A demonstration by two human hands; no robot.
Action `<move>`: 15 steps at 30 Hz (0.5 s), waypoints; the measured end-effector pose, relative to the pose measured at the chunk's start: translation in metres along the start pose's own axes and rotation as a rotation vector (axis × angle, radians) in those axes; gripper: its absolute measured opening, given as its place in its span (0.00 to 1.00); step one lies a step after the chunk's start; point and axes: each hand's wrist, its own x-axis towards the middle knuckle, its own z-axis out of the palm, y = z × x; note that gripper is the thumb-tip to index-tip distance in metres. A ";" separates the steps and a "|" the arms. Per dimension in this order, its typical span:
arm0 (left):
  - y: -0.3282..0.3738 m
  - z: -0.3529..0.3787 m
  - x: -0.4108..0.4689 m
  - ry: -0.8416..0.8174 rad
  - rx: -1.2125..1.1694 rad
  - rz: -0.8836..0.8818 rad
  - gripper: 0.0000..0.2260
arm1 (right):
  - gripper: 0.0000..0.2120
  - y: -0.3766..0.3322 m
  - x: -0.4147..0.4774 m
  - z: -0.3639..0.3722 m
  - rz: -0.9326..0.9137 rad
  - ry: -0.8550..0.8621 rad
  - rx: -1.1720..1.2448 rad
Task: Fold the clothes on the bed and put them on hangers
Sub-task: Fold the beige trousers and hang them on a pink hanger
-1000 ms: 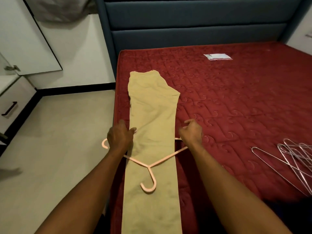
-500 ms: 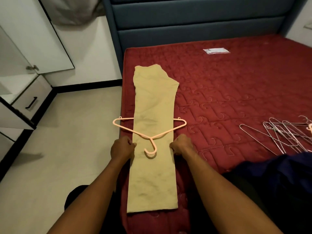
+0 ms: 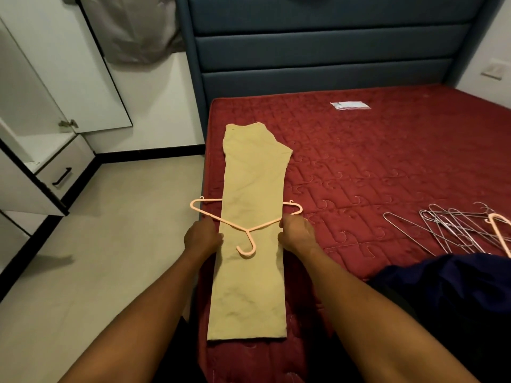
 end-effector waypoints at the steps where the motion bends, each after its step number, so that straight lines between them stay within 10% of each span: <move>1: 0.001 -0.001 0.003 0.033 0.012 0.031 0.13 | 0.16 -0.001 0.005 -0.003 -0.070 0.004 -0.035; 15: 0.009 -0.027 0.066 -0.097 0.261 0.426 0.10 | 0.10 -0.023 0.059 -0.009 -0.484 -0.136 -0.267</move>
